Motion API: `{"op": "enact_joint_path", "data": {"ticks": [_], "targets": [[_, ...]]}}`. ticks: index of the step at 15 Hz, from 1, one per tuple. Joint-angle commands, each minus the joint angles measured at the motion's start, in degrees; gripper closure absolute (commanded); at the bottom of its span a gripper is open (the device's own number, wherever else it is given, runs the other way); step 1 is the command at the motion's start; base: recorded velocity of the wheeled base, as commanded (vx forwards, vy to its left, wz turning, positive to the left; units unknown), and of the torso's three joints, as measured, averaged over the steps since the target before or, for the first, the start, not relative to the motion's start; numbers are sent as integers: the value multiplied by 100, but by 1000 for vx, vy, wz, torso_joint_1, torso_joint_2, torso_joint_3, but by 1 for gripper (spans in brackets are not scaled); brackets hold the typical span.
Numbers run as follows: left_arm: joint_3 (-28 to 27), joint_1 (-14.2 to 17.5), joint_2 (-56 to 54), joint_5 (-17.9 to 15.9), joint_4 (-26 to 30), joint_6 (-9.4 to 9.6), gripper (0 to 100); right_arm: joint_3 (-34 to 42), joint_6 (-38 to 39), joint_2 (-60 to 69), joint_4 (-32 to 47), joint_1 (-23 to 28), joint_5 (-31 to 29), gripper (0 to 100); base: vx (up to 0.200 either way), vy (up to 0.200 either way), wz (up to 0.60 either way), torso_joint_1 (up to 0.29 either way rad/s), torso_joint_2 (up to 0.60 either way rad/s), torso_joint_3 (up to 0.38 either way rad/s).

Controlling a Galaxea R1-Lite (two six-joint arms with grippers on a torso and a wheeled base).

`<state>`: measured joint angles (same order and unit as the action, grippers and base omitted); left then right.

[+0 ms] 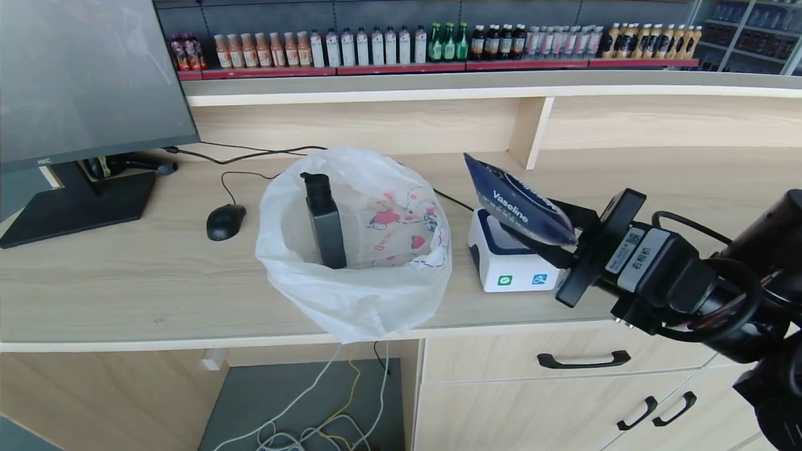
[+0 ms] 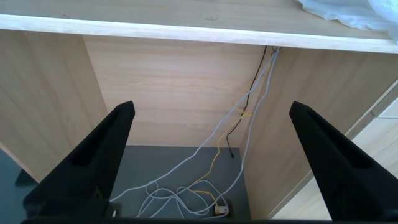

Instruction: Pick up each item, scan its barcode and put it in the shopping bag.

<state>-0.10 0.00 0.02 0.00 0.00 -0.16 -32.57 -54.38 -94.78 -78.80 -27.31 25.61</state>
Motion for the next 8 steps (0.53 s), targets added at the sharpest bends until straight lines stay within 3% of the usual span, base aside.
{"op": "enact_joint_path", "data": {"ticks": [1,5,8], "targets": [[1,0,-2,0,0,-2,0,-645,-275,-348,75,463,541,100,0,0,0,0,0,0],[1,0,-2,0,0,-2,0,-953,-732,-629,75,1386,1526,100,0,0,0,0,0,0],[1,0,-2,0,0,-2,0,-1287,-995,-691,75,1500,1965,100,0,0,0,0,0,0]]}}
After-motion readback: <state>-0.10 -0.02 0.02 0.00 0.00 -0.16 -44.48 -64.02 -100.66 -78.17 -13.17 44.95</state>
